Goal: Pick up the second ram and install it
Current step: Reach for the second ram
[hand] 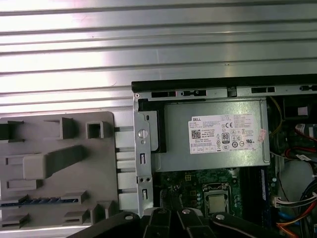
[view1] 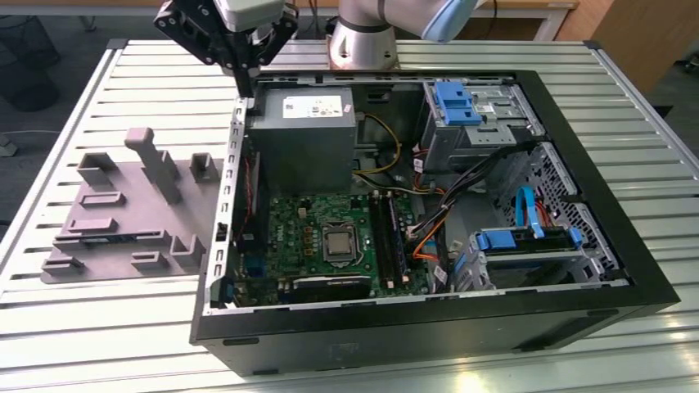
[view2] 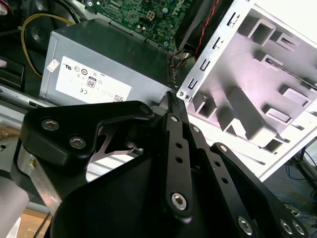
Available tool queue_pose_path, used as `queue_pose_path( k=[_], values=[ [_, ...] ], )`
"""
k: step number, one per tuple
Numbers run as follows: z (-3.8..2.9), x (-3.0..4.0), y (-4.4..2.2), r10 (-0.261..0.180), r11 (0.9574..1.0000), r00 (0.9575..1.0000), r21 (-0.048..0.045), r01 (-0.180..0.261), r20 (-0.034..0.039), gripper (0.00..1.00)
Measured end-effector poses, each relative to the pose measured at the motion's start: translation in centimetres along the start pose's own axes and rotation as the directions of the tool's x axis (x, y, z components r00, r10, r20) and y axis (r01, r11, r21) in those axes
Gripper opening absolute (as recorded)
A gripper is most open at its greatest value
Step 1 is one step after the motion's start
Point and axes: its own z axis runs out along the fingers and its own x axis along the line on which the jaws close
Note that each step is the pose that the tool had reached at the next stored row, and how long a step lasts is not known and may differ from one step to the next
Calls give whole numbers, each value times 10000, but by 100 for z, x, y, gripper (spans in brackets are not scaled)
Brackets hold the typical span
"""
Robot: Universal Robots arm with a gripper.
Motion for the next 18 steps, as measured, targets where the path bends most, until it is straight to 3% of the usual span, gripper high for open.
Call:
queue_pose_path(
  k=[6, 18],
  values=[
    [2, 29, -43, 0, 10000, 10000, -1, 0, 1, 11],
    [1, 46, -46, 1, 10000, 10000, 0, -1, 0, 11]
  ],
)
